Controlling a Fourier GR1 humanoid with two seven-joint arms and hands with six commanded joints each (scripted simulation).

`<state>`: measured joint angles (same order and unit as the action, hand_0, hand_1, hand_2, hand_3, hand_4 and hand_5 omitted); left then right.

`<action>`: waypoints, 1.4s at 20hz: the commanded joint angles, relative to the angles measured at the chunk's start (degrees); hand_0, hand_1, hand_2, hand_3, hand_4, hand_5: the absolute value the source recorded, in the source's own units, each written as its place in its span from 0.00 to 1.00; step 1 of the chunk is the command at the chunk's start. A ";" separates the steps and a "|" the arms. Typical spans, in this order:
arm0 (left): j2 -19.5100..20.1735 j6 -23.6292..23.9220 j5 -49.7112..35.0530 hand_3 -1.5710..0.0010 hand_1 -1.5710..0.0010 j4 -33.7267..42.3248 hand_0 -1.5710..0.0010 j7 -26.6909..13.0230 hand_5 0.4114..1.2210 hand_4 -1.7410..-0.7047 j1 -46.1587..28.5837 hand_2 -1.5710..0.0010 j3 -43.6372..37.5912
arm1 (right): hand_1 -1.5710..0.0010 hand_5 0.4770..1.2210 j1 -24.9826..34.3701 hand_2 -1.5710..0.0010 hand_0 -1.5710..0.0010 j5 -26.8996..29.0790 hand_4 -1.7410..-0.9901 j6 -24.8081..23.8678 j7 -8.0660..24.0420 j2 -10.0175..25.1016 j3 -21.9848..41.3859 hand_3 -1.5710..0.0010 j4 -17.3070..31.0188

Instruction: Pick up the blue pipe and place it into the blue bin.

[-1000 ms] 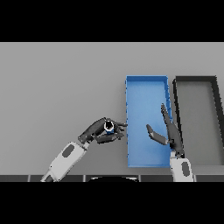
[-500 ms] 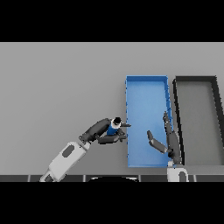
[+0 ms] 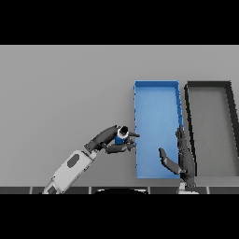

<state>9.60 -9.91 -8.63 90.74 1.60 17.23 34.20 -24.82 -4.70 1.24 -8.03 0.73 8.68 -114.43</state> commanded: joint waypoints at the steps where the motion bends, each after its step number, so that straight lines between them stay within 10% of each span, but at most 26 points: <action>1: 0.00 -0.10 0.08 0.08 0.00 -0.06 0.00 0.15 1.00 0.01 0.04 0.00 -0.03 | 1.00 0.13 0.68 1.00 1.00 1.48 0.72 1.52 2.36 1.16 0.36 1.00 -2.22; 6: -0.54 -0.44 1.00 0.08 0.00 -1.19 0.00 0.33 1.00 0.01 0.48 0.00 -0.05 | 1.00 0.06 7.01 1.00 1.00 5.47 0.62 9.30 16.93 8.17 3.23 1.00 -7.30; 12: 0.12 -0.32 1.25 0.09 0.00 -0.53 0.00 -0.26 1.00 0.01 0.51 0.00 -0.59 | 1.00 0.06 20.06 1.00 1.00 8.24 0.59 13.80 26.94 10.69 6.58 1.00 -9.14; 28: -0.20 -4.15 -0.89 0.04 0.00 -1.76 0.00 0.94 1.00 0.01 0.43 0.00 -1.69 | 1.00 0.05 45.66 0.98 1.00 12.68 0.69 18.79 36.83 5.79 11.84 1.00 1.83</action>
<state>9.41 -14.20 -9.61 88.99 2.59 17.65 32.51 20.87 7.95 20.01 28.92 6.49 20.52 -112.60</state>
